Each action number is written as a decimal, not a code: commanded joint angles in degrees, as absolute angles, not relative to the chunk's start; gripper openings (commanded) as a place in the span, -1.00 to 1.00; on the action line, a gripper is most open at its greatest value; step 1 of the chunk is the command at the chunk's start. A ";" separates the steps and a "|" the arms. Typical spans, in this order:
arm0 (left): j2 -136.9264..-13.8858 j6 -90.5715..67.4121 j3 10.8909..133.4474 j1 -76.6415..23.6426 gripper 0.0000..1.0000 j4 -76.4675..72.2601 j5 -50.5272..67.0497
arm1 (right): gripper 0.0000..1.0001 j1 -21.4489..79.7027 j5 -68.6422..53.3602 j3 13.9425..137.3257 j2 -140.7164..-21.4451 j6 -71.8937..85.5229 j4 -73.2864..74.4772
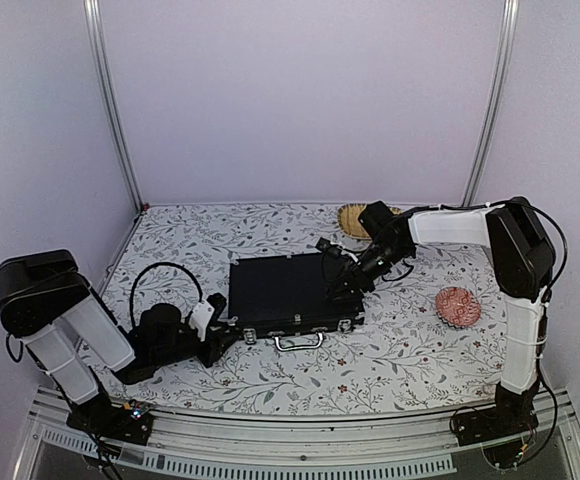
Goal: Pack up texas hold em set
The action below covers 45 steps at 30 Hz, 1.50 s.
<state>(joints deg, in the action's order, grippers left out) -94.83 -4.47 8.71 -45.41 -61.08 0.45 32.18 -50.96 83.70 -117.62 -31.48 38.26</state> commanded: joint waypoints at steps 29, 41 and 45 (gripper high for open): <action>-101.07 0.82 15.25 -49.23 0.35 -60.71 4.44 | -0.03 32.08 -52.21 85.67 -125.00 -34.63 43.58; -101.54 -0.76 17.48 -49.95 0.38 -59.22 5.80 | -0.03 32.08 -52.06 85.89 -126.09 -34.89 44.26; -99.02 -0.92 17.22 -50.05 0.43 -57.45 8.08 | -0.03 32.12 -52.03 85.97 -126.21 -34.98 44.33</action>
